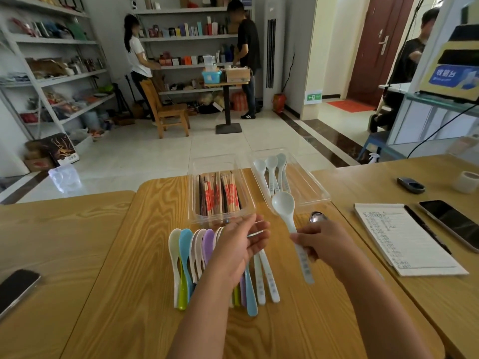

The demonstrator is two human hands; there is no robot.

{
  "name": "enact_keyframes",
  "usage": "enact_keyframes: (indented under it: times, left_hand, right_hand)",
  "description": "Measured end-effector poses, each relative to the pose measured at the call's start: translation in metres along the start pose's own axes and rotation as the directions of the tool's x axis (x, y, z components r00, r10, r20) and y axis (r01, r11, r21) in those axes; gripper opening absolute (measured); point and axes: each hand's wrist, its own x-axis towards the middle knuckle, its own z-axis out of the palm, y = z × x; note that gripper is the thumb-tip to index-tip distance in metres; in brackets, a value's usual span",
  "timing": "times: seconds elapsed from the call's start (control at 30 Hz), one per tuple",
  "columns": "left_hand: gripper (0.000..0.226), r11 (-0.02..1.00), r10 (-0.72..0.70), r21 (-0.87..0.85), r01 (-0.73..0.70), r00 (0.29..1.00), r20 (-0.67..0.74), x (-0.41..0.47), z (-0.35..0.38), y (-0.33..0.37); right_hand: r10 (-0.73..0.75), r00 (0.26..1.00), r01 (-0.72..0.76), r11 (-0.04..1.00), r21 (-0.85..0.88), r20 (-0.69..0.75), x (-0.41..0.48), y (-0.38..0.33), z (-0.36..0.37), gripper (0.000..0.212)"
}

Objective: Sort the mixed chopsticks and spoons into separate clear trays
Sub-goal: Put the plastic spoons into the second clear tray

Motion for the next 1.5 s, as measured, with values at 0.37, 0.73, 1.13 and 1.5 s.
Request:
enact_keyframes:
  times: [0.37, 0.73, 1.13, 1.5]
  left_hand:
    - [0.020, 0.953, 0.077, 0.301, -0.044, 0.992, -0.096, 0.153, 0.014, 0.080]
    - [0.016, 0.970, 0.031, 0.242, -0.008, 0.995, -0.090, 0.216, 0.009, 0.089]
    - [0.020, 0.970, 0.001, 0.241, 0.017, 0.997, -0.073, 0.221, 0.010, 0.078]
    - [0.021, 0.979, 0.029, 0.202, -0.021, 0.999, -0.036, 0.177, 0.014, 0.089]
  right_hand:
    - [-0.037, 0.988, 0.015, 0.989, -0.150, -0.150, 0.201, -0.081, 0.014, 0.019]
    - [0.043, 0.987, -0.098, 0.924, -0.370, -0.155, 0.282, -0.068, 0.059, 0.023]
    - [0.051, 0.988, -0.105, 0.918, -0.382, -0.149, 0.289, -0.056, 0.063, 0.028]
    - [-0.122, 0.974, 0.071, 0.965, -0.253, -0.191, 0.230, -0.085, 0.038, 0.031]
